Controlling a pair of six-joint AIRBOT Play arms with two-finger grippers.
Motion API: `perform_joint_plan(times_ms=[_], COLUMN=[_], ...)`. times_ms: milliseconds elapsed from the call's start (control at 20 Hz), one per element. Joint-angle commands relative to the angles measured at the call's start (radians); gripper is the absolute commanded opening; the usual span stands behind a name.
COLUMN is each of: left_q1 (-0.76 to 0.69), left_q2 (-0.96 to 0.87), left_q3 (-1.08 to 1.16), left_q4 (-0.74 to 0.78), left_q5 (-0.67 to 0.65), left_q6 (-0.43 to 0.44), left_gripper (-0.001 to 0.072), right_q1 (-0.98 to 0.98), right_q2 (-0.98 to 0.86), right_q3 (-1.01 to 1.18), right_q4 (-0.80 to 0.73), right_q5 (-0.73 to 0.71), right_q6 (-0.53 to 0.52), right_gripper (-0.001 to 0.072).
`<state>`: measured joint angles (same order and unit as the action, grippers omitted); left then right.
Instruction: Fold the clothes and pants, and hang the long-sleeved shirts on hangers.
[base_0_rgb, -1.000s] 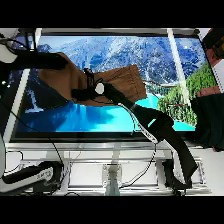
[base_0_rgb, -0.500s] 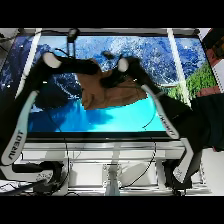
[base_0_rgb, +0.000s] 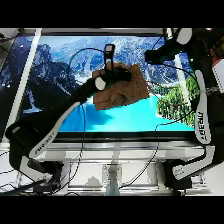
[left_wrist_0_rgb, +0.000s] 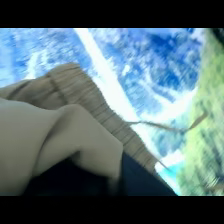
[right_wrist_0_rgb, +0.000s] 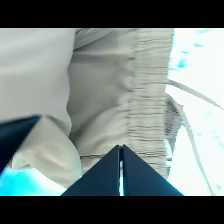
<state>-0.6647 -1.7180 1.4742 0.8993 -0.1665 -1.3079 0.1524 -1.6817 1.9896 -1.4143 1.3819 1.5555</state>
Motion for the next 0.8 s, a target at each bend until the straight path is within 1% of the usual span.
perform_joint_plan(times_ms=[0,50,200,350,450,500,550,600,650,700,750], left_q1=[-0.071,-0.071,-0.06,-0.018,0.024,0.049,0.076,0.102,0.126,0.148,0.168], left_q2=[-0.032,-0.031,-0.003,0.054,0.101,0.125,0.149,0.169,0.185,0.196,0.203], left_q3=[0.0,0.0,0.0,0.0,0.0,0.0,0.0,0.0,0.0,0.0,0.0], left_q4=[0.005,0.004,0.014,0.099,0.153,0.152,0.152,0.152,0.152,0.152,0.151], left_q5=[0.159,0.157,0.084,0.011,-0.055,-0.089,-0.127,-0.165,-0.195,-0.221,-0.244], left_q6=[-0.039,-0.039,-0.038,-0.039,-0.039,-0.039,-0.039,-0.039,-0.039,-0.039,-0.039], left_gripper=[0.0529,0.0701,0.0698,0.0697,0.0696,0.0696,0.0696,0.0696,0.0696,0.0696,0.0696], right_q1=[-0.056,-0.061,-0.074,-0.078,-0.078,-0.083,-0.085,-0.09,-0.09,-0.09,-0.089], right_q2=[0.014,0.014,0.008,-0.007,-0.043,-0.073,-0.107,-0.145,-0.177,-0.201,-0.217], right_q3=[-0.022,-0.029,-0.031,-0.031,-0.032,-0.031,-0.031,-0.031,-0.031,-0.031,-0.031], right_q4=[-0.005,-0.006,-0.014,-0.024,-0.03,-0.029,-0.014,0.023,0.06,0.076,0.088], right_q5=[-0.032,-0.049,-0.11,-0.163,-0.173,-0.161,-0.136,-0.093,-0.057,-0.055,-0.076], right_q6=[-0.001,-0.002,-0.005,-0.011,-0.102,-0.121,-0.131,-0.173,-0.22,-0.235,-0.232], right_gripper=[0.0031,0.0031,0.0033,0.0031,0.0031,0.0031,0.0031,0.0031,0.0107,0.0452,0.065])
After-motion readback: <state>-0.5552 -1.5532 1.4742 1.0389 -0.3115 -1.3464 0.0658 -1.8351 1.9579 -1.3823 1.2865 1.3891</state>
